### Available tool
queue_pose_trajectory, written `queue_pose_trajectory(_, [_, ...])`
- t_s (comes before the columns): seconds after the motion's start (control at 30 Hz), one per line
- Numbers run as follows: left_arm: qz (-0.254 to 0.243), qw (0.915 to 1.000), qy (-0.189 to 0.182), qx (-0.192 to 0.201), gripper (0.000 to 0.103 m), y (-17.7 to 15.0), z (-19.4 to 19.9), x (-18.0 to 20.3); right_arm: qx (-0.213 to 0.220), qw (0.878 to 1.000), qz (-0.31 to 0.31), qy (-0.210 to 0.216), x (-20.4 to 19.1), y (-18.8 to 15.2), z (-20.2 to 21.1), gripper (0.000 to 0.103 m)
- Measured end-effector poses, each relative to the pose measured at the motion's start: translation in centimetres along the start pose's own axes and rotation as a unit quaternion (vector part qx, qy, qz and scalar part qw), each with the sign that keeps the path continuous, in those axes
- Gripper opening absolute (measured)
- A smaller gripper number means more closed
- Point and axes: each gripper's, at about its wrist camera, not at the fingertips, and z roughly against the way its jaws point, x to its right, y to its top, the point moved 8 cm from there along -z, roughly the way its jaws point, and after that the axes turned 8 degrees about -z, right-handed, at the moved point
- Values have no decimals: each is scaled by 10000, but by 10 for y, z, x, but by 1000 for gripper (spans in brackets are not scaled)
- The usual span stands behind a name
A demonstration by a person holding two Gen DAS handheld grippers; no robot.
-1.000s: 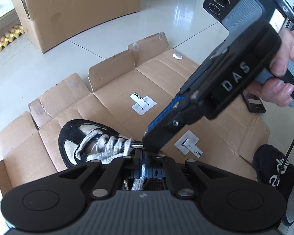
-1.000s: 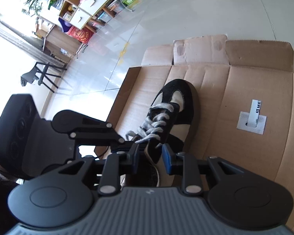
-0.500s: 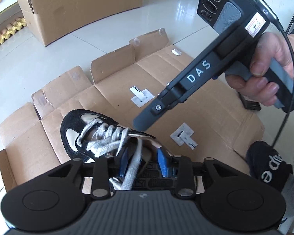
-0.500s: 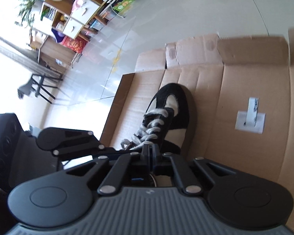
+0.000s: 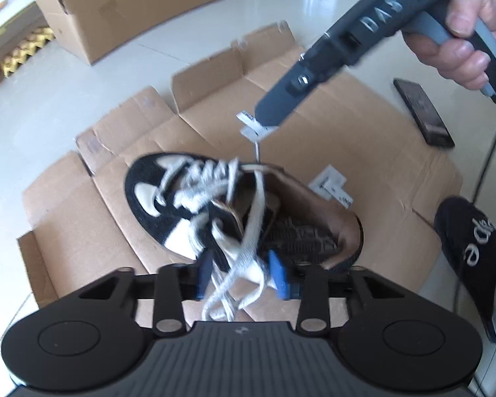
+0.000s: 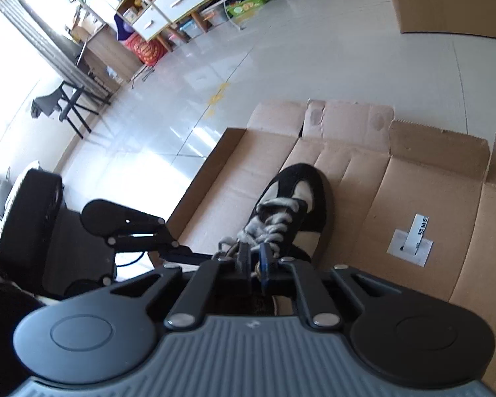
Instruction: Lace up shoes with both hands
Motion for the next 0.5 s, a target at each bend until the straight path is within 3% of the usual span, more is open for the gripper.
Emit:
queue_pose_trajectory(0.07, [-121,9999,30,-20,14,1,1,3,-74,9999,-64,-66,3,-5,-5,19])
queue_pose_trajectory(0.13, [-191,9998,89,19,3,2,5,2,-82,9994,-331,-15,10,-5,-6,26])
queue_pose_trajectory(0.33, [-156,9990,226,364,3,24,14,-7,62,9866,-1581,391,32,-2,-11,27])
queue_pose_trajectory(0.5, [-313,9963,584,551,3,42,7,-20,1,9825,-1797,495,33,-4,-20,23])
